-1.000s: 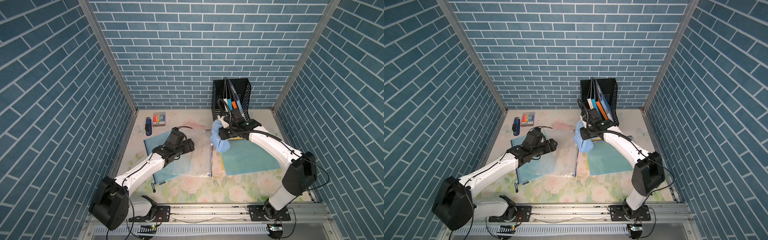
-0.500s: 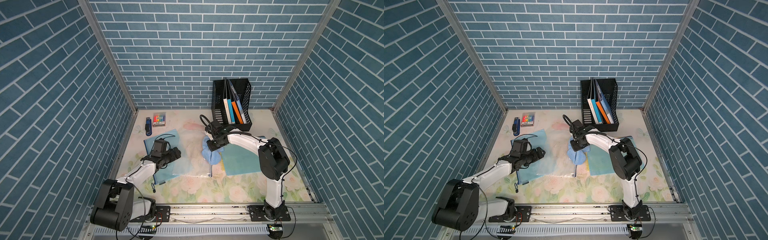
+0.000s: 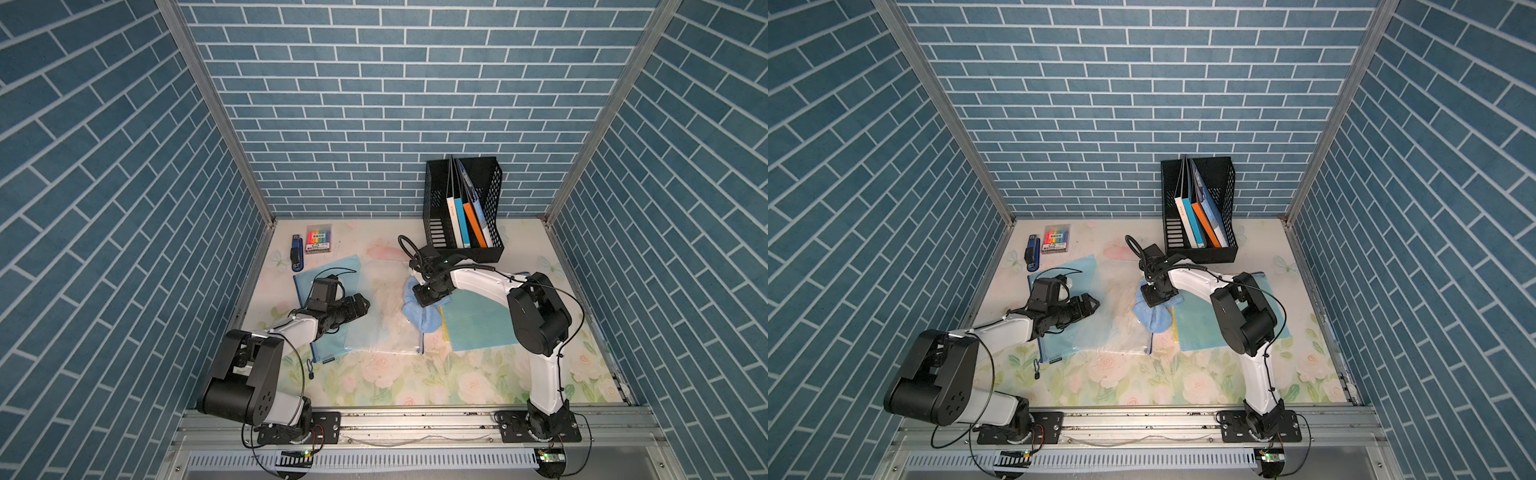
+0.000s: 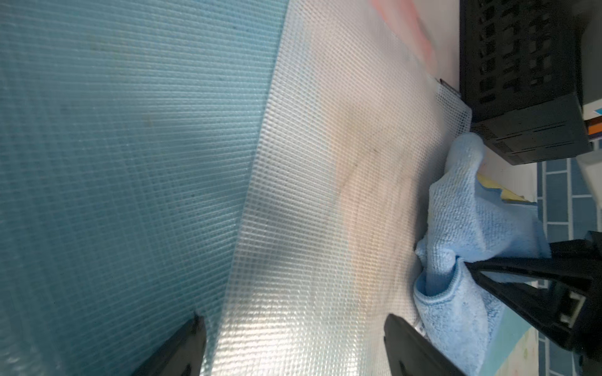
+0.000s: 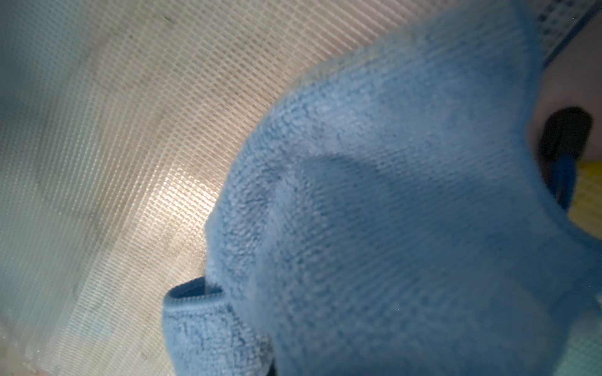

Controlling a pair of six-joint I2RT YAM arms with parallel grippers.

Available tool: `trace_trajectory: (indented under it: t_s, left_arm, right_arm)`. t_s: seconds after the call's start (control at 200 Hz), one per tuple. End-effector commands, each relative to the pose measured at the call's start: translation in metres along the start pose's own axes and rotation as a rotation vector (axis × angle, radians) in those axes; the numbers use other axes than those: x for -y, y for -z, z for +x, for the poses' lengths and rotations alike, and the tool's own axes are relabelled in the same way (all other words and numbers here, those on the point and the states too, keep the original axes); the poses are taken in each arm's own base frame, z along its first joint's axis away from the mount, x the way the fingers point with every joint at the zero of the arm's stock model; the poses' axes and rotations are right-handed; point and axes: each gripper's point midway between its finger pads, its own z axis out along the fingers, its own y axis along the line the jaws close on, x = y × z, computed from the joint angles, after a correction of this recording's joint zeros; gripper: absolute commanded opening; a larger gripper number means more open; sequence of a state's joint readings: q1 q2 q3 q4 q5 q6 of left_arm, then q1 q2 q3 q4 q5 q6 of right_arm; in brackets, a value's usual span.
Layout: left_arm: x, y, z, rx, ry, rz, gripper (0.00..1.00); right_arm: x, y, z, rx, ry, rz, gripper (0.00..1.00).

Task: Wipe the document bag
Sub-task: Adjust the document bag at the center of the board.

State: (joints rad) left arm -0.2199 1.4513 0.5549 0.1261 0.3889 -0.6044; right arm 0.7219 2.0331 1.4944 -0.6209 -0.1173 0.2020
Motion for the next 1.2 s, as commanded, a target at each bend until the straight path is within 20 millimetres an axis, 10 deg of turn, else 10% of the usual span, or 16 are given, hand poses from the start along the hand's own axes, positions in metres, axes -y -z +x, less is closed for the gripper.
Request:
trace_trajectory:
  t_s: [0.0, 0.615, 1.196]
  left_arm:
    - [0.002, -0.006, 0.011, -0.04, -0.015, 0.051, 0.9]
    - [0.027, 0.002, 0.009, 0.001, 0.005, 0.203, 0.44]
    - [0.016, 0.001, 0.017, 0.001, 0.004, 0.164, 0.24]
  right_arm:
    - [0.0, -0.009, 0.014, -0.054, 0.013, -0.005, 0.12]
    - [-0.006, -0.019, 0.019, -0.073, 0.003, -0.014, 0.12]
    - [-0.006, -0.018, 0.018, -0.07, 0.006, -0.014, 0.12]
